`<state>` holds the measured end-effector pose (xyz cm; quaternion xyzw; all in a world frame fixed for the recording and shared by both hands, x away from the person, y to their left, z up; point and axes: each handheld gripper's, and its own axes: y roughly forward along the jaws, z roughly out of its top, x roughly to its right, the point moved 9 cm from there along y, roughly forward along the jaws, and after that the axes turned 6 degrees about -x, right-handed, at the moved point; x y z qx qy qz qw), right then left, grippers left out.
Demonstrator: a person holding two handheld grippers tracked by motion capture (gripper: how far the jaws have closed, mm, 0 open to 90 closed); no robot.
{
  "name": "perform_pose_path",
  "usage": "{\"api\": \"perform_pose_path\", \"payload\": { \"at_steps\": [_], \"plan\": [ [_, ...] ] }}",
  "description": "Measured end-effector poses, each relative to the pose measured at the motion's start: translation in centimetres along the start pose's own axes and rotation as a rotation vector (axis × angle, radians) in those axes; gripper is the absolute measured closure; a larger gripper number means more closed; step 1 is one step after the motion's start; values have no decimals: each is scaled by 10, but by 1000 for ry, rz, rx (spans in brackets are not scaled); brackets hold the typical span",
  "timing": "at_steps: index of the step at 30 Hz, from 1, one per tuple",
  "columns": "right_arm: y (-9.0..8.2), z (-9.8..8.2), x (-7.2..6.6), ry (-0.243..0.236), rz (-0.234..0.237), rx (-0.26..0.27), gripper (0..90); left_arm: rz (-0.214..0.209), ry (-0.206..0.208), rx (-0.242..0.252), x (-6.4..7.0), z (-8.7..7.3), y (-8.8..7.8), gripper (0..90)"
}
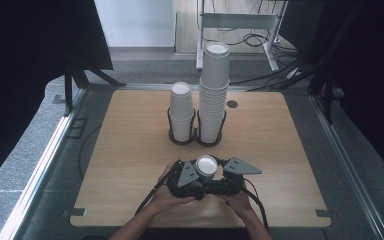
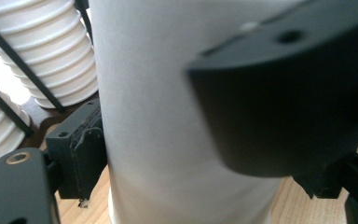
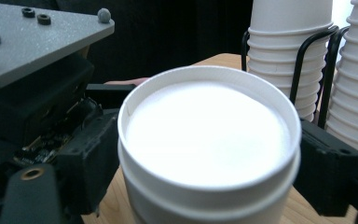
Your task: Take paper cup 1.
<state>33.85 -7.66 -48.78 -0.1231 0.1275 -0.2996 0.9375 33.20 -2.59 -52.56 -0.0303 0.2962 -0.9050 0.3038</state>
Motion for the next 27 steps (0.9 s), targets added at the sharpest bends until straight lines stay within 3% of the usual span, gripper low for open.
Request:
{"api": "perform_pose_path", "payload": {
  "at_steps": [6, 9, 11, 17, 27],
  "plan": [
    [-1, 1, 3, 19, -10, 8, 237, 4, -19, -7, -1, 0, 1, 141],
    [-3, 3, 6, 34, -18, 26, 240, -4, -32, -33, -1, -2, 2, 31],
    [-5, 6, 8, 67, -9, 52, 241, 16, -35, -38, -4, -3, 2, 9],
    [-10, 11, 11, 134, 29, 102, 243, -3, -35, -38, -3, -1, 0, 20],
    [-6, 10, 8, 152, 53, 109, 243, -6, -35, -50, -6, -3, -1, 94]
  ]
}}
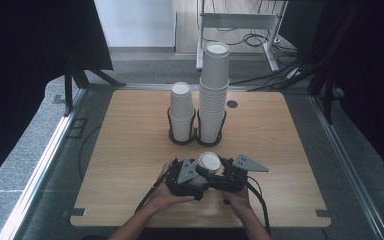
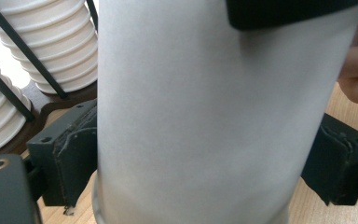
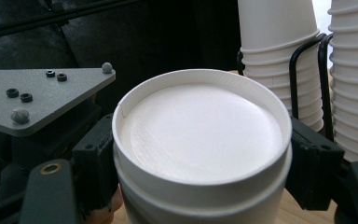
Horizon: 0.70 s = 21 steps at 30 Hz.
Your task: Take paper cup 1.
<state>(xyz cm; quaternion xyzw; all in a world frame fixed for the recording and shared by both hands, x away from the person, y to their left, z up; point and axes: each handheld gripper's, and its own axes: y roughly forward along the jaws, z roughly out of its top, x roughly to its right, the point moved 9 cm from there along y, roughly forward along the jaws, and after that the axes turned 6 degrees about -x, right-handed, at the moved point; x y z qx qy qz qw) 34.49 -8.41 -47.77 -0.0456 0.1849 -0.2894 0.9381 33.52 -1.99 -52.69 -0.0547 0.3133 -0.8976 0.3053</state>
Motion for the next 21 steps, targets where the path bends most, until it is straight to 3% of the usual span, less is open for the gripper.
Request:
{"api": "perform_pose_path", "payload": {
  "at_steps": [14, 21],
  "plan": [
    [2, -1, 3, 23, 10, 2, 242, -2, 1, 4, -1, -1, 0, 106],
    [1, 0, 3, 34, 12, 9, 244, 5, 4, -29, 0, -2, 3, 85]
  ]
}}
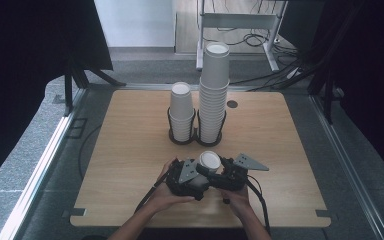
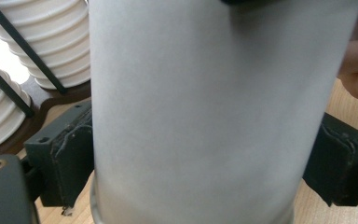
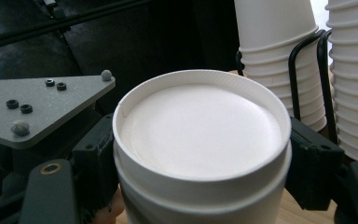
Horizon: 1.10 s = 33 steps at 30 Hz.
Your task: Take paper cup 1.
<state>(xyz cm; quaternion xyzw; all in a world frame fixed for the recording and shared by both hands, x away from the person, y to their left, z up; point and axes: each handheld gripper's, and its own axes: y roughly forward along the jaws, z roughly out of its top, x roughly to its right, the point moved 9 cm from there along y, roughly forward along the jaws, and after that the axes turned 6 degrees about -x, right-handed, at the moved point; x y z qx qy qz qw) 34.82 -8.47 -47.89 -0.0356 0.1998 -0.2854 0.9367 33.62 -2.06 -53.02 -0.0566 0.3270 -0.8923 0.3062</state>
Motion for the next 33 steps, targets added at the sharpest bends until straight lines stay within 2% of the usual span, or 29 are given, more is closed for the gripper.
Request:
{"api": "perform_pose_path", "payload": {
  "at_steps": [5, 14, 18, 23, 27, 31, 33],
  "plan": [
    [2, -2, -1, -17, -8, -12, 242, 3, 8, -18, -1, -2, 1, 101],
    [3, -4, 0, -18, 1, -31, 228, 14, 25, -23, -1, -3, 1, 127],
    [3, -3, 2, -26, -10, -47, 175, 31, 23, -37, -5, -5, 2, 130],
    [-1, -1, 3, -48, -25, -51, 148, 55, 46, -57, -10, -7, 1, 131],
    [-9, 5, 0, -102, -34, -62, 142, 66, 47, -59, -15, -6, -2, 130],
    [-22, 21, 0, -171, -40, -68, 146, 82, 56, -69, -22, -7, -3, 130],
    [-27, 27, 3, -196, -46, -98, 147, 89, 55, -70, -25, -7, -3, 130]
  ]
}}
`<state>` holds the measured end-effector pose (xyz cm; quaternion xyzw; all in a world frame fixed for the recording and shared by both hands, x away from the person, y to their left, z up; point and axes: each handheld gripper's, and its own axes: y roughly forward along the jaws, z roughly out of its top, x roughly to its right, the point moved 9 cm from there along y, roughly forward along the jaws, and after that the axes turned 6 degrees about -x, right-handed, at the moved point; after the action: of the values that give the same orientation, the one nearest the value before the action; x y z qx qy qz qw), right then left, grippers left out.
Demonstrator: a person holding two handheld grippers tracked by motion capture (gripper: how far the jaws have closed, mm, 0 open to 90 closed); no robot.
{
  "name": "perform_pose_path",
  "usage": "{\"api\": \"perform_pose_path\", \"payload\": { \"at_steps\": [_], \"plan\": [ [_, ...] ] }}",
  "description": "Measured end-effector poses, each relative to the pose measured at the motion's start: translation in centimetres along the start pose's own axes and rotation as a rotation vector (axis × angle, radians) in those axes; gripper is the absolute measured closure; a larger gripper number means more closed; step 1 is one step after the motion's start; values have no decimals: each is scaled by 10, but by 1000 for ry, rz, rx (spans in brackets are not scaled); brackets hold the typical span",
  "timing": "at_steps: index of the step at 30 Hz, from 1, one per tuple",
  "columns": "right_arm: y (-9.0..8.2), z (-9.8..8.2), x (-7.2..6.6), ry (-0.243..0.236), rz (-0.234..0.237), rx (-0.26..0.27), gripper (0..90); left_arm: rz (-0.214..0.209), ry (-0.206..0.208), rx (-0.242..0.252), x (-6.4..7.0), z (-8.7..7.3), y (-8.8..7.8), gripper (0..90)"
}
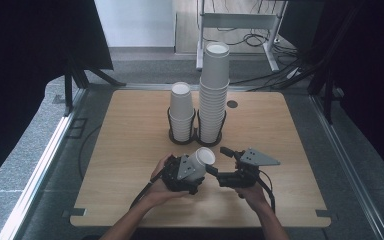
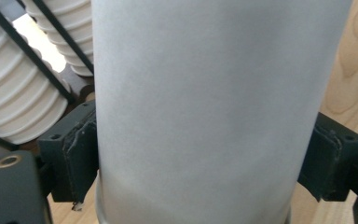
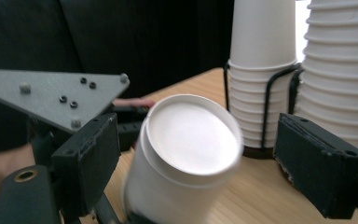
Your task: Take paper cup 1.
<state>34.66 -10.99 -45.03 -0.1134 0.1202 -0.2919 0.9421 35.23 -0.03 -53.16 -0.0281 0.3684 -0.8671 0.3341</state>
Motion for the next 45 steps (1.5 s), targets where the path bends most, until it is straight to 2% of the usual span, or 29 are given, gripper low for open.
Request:
{"api": "perform_pose_path", "payload": {
  "at_steps": [6, 10, 11, 12, 18, 19, 22, 27, 29, 30, 31, 33, 36, 38, 41, 43, 45],
  "plan": [
    [0, 6, 16, -129, -20, -200, 148, 37, 36, -25, -8, 1, -1, 130],
    [5, 7, 18, -236, -20, -348, 145, 65, 71, -50, -15, 2, -2, 130],
    [5, 7, 18, -236, -20, -348, 145, 65, 71, -50, -15, 2, -2, 130],
    [8, 7, 17, -286, -2, -430, 141, 83, 92, -64, -18, 2, -2, 130],
    [19, -4, 21, -387, 9, -657, 130, 125, 151, -91, -20, 4, -1, 130],
    [19, -4, 21, -387, 9, -657, 130, 125, 151, -91, -20, 4, -1, 130],
    [28, -11, 21, -421, 42, -766, 121, 139, 185, -101, -17, 5, 2, 130],
    [35, -14, 17, -443, 89, -835, 116, 160, 227, -118, -14, 4, 5, 130],
    [38, -16, 16, -448, 104, -863, 111, 163, 231, -115, -13, 4, 6, 130],
    [38, -16, 16, -448, 104, -863, 111, 167, 241, -119, -13, 4, 7, 130],
    [41, -16, 14, -457, 118, -899, 111, 174, 257, -130, -12, 3, 7, 130],
    [43, -15, 13, -464, 127, -910, 111, 192, 285, -140, -12, 4, 7, 130],
    [49, -18, 10, -482, 156, -973, 110, 228, 331, -142, -9, 6, 8, 130],
    [52, -21, 8, -484, 162, -1010, 109, 235, 335, -129, -7, 8, 9, 130],
    [55, -23, 8, -488, 170, -1037, 119, 263, 386, -141, -6, 8, 8, 130],
    [55, -24, 9, -491, 173, -1048, 129, 265, 393, -136, -5, 8, 8, 130],
    [57, -26, 9, -473, 183, -1067, 150, 279, 402, -130, -4, 9, 8, 130]
  ]
}}
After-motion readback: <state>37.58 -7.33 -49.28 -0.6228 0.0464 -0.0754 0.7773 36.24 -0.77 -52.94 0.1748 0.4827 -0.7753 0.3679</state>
